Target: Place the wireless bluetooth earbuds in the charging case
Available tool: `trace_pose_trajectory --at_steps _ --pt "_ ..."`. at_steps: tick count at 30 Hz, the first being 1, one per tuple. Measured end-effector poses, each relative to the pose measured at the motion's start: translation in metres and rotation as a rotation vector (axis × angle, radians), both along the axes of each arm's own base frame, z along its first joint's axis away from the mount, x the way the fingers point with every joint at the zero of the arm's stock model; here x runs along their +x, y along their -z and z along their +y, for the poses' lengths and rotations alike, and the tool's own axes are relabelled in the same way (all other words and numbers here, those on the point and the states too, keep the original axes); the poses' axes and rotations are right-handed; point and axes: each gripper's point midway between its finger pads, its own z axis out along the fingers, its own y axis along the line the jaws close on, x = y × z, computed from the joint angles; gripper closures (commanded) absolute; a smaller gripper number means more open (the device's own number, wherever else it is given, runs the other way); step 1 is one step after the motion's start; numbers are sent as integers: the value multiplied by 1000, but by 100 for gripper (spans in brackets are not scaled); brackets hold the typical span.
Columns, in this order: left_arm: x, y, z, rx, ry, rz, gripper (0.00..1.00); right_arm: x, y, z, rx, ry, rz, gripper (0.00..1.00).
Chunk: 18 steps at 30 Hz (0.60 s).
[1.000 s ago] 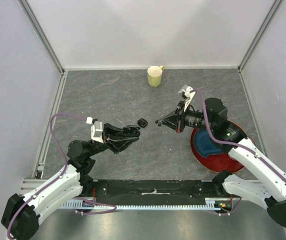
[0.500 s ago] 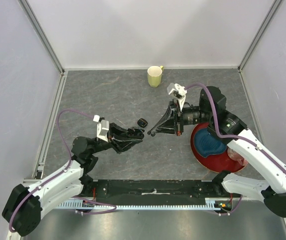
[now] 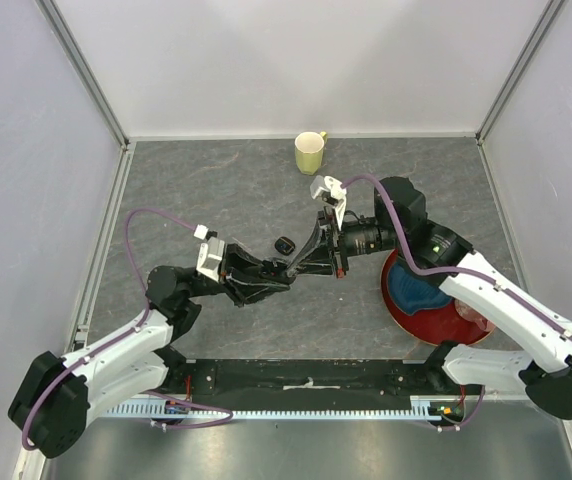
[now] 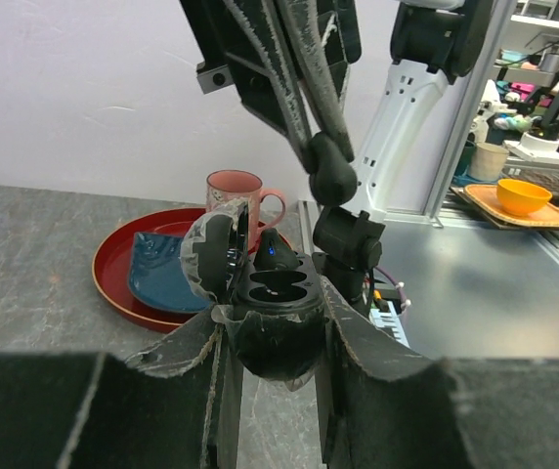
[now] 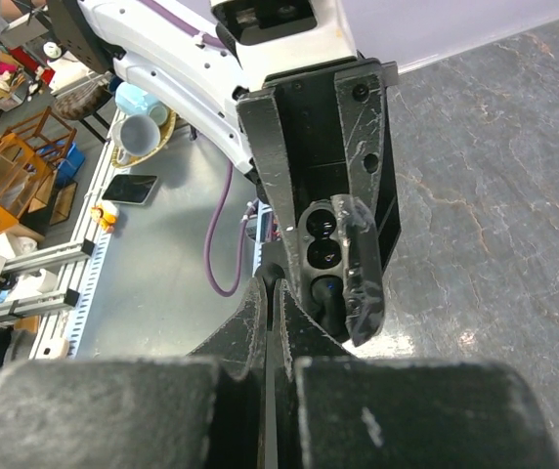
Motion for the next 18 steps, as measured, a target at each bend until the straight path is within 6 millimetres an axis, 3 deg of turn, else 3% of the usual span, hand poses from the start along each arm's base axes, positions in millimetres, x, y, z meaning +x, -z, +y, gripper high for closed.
trace_pose_trajectory --at_steps 18 --pt "-9 3 -7 26 74 -1 98 6 4 16 -22 36 -18 100"
